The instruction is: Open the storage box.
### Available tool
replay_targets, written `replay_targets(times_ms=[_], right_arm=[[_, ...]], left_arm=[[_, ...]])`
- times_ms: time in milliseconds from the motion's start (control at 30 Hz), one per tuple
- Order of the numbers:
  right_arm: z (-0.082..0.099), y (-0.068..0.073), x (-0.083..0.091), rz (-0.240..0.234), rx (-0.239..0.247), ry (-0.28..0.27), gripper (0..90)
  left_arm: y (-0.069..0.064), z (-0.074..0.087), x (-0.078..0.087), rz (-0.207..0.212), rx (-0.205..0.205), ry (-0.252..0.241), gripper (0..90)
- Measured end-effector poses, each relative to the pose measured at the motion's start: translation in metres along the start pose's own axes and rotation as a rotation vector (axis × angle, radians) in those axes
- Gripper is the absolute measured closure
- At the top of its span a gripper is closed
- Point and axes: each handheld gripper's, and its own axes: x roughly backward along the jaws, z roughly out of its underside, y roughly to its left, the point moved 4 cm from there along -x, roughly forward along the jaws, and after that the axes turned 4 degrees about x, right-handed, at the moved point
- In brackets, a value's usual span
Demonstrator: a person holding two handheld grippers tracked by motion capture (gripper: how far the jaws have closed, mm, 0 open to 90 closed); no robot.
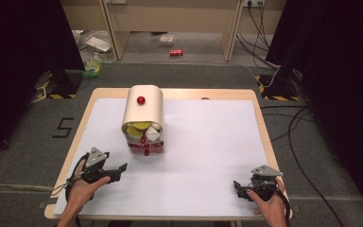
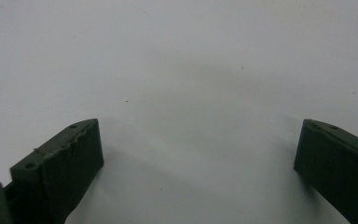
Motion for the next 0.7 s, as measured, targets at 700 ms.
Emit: replay_targets(times_ms=[700], right_arm=[[0.000, 0.000, 0.000, 0.000, 0.000, 0.000, 1.4]], left_arm=[[-0.022, -0.022, 0.019, 0.039, -0.026, -0.103, 15.3]])
